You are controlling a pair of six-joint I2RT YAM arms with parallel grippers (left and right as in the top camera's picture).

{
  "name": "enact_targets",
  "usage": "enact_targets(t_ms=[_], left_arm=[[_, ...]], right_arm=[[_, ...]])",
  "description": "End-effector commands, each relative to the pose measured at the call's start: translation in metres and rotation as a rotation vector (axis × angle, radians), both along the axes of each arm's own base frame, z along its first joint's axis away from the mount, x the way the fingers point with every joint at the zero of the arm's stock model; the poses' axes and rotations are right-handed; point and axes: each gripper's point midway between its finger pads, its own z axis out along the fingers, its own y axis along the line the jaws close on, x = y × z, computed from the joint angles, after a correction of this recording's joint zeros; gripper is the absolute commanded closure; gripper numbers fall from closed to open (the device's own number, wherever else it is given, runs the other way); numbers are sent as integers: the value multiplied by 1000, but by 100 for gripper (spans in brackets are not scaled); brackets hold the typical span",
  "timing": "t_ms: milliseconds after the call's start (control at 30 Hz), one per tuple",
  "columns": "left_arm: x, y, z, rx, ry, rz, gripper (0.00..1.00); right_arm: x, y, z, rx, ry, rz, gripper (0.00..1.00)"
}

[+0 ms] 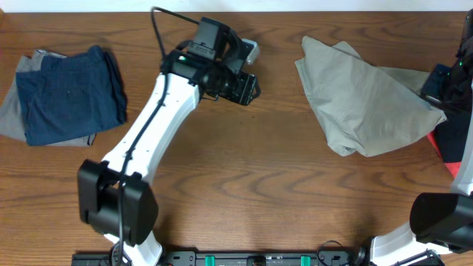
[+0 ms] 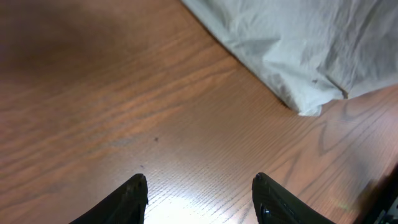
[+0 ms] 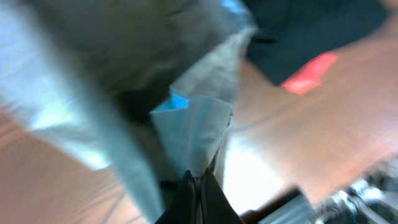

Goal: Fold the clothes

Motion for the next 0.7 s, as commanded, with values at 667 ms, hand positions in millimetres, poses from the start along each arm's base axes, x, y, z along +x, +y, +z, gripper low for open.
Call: enact_targets(t_ms=[667], left_arm=[[7,24,-6,16,45,73,43]], right_arm=[[-45,264,13,420,-31,1343,77]])
